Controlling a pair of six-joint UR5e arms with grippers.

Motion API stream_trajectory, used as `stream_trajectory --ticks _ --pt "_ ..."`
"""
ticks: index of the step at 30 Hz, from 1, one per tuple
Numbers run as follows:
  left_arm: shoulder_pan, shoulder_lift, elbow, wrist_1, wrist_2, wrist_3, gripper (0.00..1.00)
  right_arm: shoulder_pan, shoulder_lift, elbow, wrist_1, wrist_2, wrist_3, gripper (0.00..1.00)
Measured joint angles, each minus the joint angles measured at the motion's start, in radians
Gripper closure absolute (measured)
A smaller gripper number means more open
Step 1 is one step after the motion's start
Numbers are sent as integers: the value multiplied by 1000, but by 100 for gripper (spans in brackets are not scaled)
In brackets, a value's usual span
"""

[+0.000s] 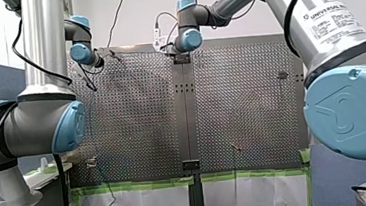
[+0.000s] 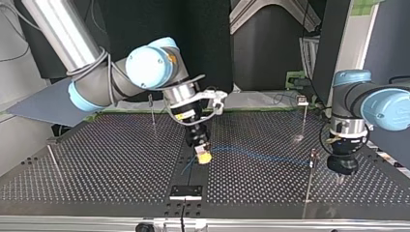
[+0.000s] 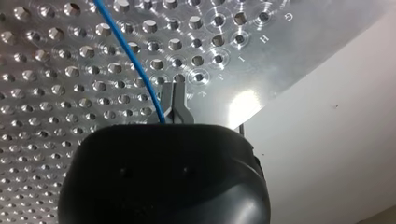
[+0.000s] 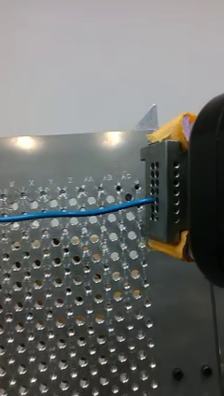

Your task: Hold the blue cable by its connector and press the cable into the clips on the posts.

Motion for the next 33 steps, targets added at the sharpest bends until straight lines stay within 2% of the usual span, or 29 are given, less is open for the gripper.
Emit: stream_trajectory --ticks 7,12,13,14,15,16,17,18,19,20,25,33 --pt "3 0 0 0 3 -3 100 -25 7 -2 -3 -13 1 100" --pt "3 0 0 0 7 -1 100 -36 10 -3 -1 -20 1 100" --pt "3 0 0 1 10 0 95 -37 11 -4 0 -22 1 100" --pt "3 0 0 3 17 5 77 -37 11 -4 0 -23 1 100" --pt "3 0 0 5 23 10 77 -38 11 -4 1 -24 1 100" --pt "3 0 0 7 30 15 69 -37 11 -4 1 -25 1 100" --pt "3 0 0 10 38 20 35 -37 11 -4 1 -26 1 100" --pt "3 0 0 10 43 22 35 -37 12 -5 2 -27 1 100" --pt "3 0 0 10 46 24 9 -37 11 -5 2 -27 1 100" --pt "3 0 0 9 46 27 0 -37 11 -5 2 -27 1 100" --pt "-1 1 0 -9 23 38 0 -36 11 -5 3 -28 0 100" --pt "-8 3 -1 -71 -11 76 0 -34 10 -7 5 -29 -1 100"
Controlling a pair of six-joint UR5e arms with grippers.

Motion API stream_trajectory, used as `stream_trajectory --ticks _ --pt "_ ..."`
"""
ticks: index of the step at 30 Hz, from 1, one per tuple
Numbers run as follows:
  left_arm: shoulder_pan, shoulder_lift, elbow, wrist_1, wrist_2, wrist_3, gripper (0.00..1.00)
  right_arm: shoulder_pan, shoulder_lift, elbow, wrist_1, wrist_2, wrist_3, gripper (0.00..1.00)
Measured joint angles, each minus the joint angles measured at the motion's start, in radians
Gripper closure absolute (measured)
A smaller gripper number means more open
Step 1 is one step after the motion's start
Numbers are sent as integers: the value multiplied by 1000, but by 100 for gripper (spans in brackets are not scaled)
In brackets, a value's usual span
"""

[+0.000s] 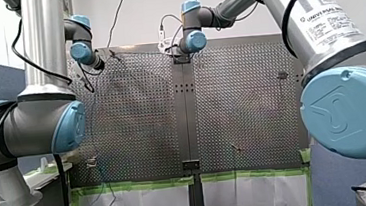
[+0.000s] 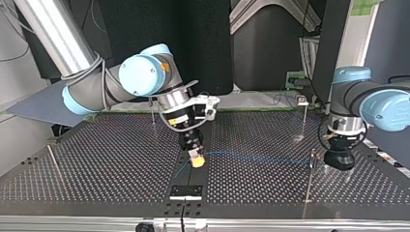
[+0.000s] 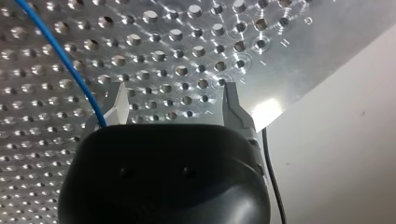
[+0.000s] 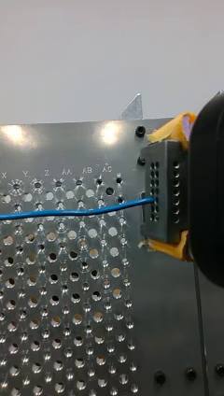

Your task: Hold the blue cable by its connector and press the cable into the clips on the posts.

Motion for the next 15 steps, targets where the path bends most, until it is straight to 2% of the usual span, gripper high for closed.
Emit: stream_trajectory --ticks 8,15 --pt "0 39 -33 -68 -23 25 0 2 -1 -1 2 0 0 100" --pt "-2 101 -95 -100 0 21 0 6 -1 -3 2 0 -1 100"
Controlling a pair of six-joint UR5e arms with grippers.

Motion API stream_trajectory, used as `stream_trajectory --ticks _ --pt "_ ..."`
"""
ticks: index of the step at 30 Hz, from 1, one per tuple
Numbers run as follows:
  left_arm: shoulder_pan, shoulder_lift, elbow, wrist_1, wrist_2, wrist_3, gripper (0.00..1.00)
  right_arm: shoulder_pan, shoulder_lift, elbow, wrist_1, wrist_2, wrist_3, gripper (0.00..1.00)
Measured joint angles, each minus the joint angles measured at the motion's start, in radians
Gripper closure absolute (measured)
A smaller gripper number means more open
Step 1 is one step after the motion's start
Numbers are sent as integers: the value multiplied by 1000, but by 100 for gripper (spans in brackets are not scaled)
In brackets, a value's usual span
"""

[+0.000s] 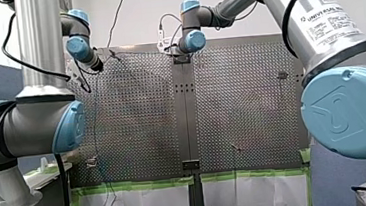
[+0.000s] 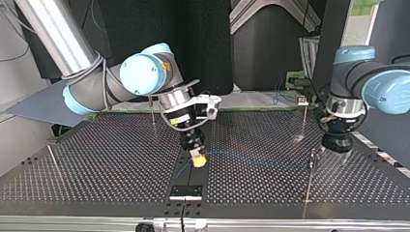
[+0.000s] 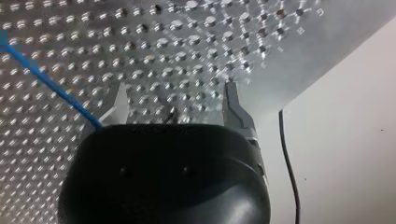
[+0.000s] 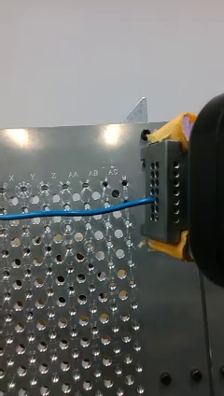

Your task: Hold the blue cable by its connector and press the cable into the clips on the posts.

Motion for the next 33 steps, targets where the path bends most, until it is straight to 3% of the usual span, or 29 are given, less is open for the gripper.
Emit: stream_trajectory --ticks 13,26,33 --pt "-28 114 -100 -89 6 32 0 1 -2 0 5 1 3 100" --pt "-58 222 -24 -104 17 137 0 -4 -2 0 15 16 3 100" --pt "-76 276 -18 -121 16 197 0 -5 -2 0 20 22 3 100"
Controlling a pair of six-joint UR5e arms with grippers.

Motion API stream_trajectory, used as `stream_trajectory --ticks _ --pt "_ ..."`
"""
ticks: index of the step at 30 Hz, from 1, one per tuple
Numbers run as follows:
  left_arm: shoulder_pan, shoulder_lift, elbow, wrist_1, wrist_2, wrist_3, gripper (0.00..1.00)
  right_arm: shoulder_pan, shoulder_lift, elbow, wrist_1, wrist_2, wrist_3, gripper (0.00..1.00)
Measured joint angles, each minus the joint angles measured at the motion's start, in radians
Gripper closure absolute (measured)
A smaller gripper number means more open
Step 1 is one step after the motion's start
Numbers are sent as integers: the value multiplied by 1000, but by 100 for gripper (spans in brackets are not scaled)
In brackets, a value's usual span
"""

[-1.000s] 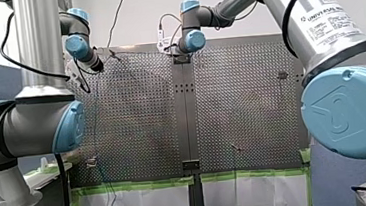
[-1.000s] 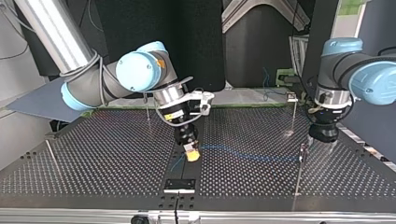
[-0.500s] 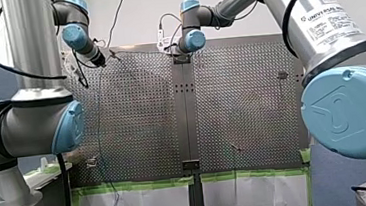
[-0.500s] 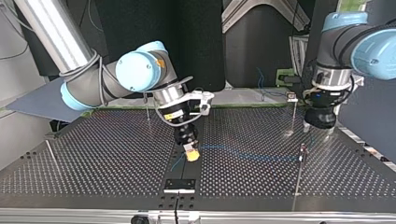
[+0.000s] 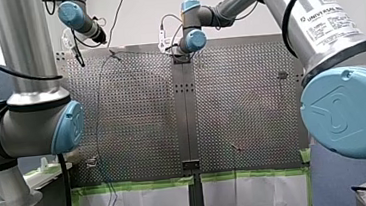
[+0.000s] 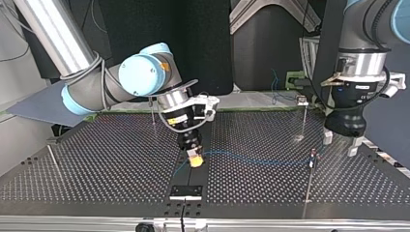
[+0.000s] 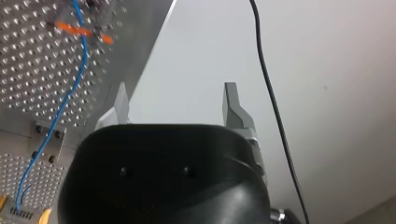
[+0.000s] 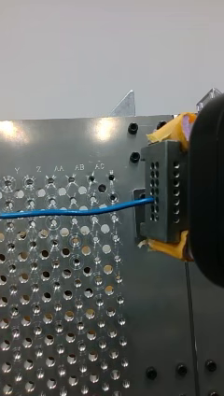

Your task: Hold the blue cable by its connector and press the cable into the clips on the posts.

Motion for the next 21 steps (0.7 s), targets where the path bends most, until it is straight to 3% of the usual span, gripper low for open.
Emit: stream_trajectory --ticks 9,21 --pt "-39 3 -14 -25 -17 82 0 1 0 0 2 0 0 100" --pt "-85 -54 -27 -42 -86 189 0 6 0 0 6 0 0 100"
